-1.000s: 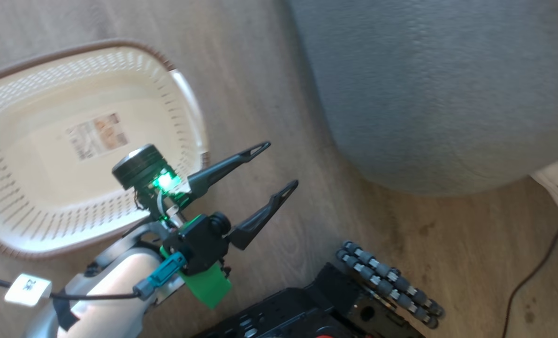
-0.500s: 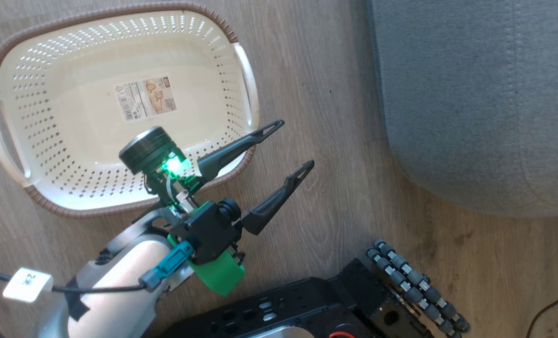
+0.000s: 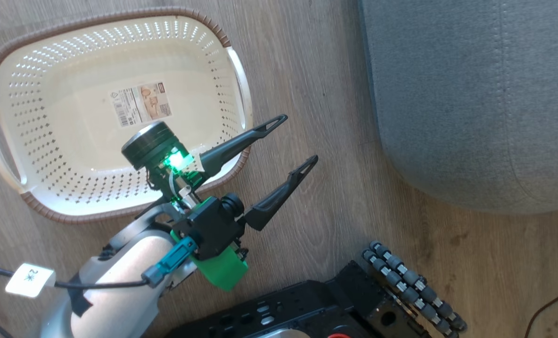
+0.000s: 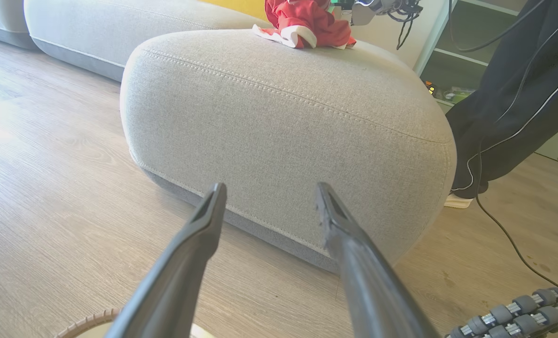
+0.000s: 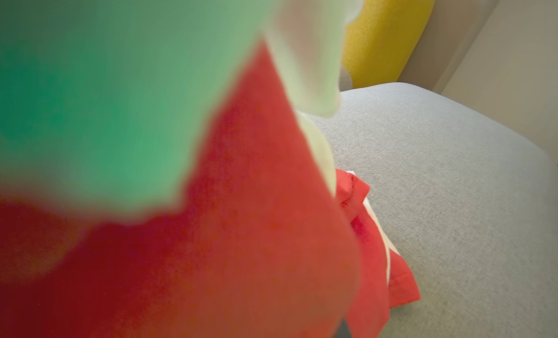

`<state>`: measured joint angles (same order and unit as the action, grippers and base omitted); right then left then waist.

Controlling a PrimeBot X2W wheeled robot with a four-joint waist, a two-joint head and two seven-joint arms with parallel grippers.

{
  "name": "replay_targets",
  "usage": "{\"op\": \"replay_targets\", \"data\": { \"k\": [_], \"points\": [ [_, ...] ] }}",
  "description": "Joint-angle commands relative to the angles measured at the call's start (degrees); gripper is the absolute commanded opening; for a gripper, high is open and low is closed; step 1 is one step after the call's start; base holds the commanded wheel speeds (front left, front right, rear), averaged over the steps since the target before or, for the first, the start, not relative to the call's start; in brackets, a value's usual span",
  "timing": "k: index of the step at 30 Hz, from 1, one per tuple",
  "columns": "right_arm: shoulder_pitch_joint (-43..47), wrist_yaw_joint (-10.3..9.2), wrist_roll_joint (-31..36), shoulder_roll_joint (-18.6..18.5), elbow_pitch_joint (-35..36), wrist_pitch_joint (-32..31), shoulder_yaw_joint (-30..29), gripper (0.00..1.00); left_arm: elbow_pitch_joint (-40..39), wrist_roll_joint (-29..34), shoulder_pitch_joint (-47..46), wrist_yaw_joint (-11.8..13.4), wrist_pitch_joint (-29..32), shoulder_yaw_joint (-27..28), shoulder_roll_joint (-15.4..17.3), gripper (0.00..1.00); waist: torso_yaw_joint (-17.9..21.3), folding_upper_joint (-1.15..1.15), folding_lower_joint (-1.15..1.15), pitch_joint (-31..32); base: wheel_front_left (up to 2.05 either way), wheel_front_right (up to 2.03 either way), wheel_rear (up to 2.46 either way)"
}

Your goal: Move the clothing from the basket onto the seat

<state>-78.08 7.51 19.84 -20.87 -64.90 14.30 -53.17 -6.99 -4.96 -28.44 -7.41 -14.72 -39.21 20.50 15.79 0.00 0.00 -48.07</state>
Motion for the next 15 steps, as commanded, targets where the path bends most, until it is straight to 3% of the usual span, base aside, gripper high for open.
{"op": "replay_targets", "data": {
  "k": [1,2,15],
  "points": [
    [-1.3,-0.02,1.1,-1.3,1.8,0.3,0.0,0.85,-1.7,0.2,0.0,-0.1,-0.3,0.7,0.1,1.00,0.2,0.00,0.00,0.7,0.00,0.00,0.00],
    [-1.2,-0.02,1.8,-1.4,1.9,0.4,0.1,1.00,-1.7,0.1,0.0,-0.1,-0.3,0.6,0.0,1.00,0.2,0.00,0.00,0.9,0.00,0.00,0.00],
    [0.0,-0.02,8.4,-4.7,-1.9,0.1,2.1,1.00,-0.4,-1.0,0.8,-0.1,-0.3,-0.1,-3.9,1.00,-0.3,0.00,0.00,9.4,0.00,0.00,0.00]
  ]
}}
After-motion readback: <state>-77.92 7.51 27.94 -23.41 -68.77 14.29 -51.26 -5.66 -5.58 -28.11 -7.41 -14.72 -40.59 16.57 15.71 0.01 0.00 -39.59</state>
